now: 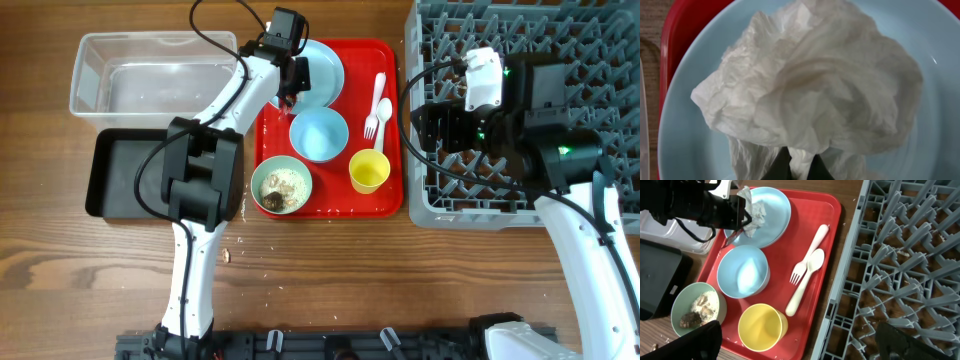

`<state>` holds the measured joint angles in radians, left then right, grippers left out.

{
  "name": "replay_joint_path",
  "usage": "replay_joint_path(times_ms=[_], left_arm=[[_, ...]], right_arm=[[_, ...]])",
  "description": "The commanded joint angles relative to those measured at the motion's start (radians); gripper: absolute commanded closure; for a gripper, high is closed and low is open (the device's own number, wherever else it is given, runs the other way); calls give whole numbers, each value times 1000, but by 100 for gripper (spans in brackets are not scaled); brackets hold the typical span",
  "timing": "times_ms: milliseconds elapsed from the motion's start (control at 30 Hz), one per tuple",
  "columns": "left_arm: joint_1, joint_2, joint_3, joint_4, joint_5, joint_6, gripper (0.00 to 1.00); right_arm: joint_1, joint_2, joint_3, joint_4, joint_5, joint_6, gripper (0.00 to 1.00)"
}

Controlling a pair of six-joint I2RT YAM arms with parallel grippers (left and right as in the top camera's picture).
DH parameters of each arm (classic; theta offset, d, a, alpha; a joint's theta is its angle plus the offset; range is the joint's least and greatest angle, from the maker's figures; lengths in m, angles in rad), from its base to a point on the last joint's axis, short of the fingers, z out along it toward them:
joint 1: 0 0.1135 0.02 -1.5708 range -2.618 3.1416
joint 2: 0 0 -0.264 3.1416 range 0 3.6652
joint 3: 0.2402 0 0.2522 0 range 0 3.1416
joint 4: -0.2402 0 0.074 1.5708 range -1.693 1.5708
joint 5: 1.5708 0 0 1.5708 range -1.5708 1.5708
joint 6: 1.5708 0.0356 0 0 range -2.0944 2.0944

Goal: Sort waste into correct bins and load items into the dishwasher rack
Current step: 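Lift the tissue and wrapper with the left gripper into the clear bin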

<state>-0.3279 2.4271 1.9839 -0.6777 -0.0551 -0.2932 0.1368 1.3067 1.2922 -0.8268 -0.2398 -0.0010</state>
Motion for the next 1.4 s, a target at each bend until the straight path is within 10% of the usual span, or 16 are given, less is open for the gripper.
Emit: replay_joint_path(times_ms=[0, 300, 633, 867, 1367], left_arm=[[-8, -102, 36, -19, 12, -2, 96], [105, -422, 37, -248, -44, -64, 96], [314, -282, -36, -279, -59, -107, 96], [335, -224, -35, -185, -59, -107, 13], [172, -473, -34, -497, 224, 16, 22]], right_arm=[[4, 12, 21, 0, -18, 12, 0], [4, 12, 21, 5, -18, 12, 0], [4, 12, 21, 6, -18, 12, 1], [4, 12, 21, 2, -18, 12, 1], [4, 12, 21, 6, -18, 12, 0]])
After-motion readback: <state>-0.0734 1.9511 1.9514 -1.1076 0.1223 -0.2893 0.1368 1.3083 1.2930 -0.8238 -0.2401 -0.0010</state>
